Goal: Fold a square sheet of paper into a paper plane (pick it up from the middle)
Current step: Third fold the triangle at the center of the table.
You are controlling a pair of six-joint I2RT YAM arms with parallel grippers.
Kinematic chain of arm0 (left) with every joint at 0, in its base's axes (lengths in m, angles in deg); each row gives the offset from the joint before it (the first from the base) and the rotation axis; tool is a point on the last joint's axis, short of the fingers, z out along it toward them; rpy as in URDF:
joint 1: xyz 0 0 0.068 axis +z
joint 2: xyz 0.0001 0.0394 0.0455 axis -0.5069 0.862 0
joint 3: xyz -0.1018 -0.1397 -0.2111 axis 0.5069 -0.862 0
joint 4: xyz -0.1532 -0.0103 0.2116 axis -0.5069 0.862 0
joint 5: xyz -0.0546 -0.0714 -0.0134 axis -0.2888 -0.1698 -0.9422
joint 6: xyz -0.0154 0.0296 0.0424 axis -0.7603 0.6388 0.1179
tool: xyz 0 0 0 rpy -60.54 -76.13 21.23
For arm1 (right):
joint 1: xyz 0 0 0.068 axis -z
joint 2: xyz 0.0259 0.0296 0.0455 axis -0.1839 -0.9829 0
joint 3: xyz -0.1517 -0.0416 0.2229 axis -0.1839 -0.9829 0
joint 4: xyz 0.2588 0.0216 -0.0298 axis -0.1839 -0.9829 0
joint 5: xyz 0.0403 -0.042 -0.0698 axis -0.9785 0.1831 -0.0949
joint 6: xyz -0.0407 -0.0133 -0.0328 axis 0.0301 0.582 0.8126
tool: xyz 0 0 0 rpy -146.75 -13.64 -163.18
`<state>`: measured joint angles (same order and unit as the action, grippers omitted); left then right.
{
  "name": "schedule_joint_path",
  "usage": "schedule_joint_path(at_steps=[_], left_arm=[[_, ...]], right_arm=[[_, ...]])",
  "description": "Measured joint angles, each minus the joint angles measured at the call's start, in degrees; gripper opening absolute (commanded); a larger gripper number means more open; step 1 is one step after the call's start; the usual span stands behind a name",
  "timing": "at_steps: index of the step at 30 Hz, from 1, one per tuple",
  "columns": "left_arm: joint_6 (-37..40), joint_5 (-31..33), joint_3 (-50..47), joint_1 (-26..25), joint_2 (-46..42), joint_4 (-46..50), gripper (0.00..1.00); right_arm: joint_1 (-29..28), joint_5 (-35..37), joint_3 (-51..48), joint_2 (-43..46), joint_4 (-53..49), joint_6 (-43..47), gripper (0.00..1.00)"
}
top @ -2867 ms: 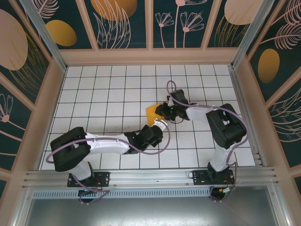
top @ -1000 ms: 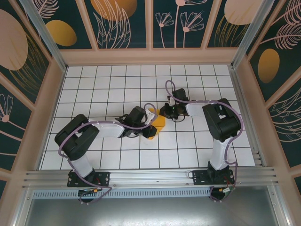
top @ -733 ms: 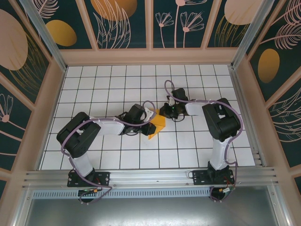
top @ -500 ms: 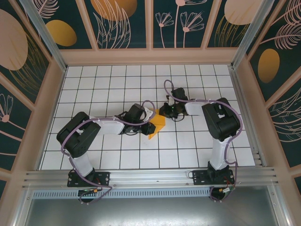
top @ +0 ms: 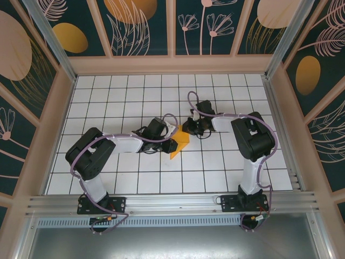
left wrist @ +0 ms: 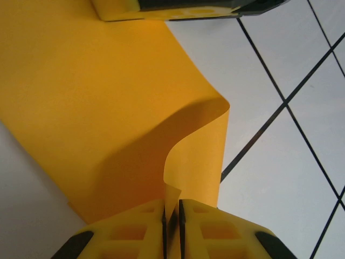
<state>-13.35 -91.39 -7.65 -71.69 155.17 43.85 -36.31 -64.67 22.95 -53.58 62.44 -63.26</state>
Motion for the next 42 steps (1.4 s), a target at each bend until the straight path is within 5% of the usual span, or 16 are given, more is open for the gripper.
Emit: schedule_joint_path(at_steps=[42], left_arm=[[-0.94,3.41,0.2,0.0,1.38,0.28,0.19]], right_arm=[[-0.42,0.9,0.72,-0.35,-0.44,-0.02,0.14]])
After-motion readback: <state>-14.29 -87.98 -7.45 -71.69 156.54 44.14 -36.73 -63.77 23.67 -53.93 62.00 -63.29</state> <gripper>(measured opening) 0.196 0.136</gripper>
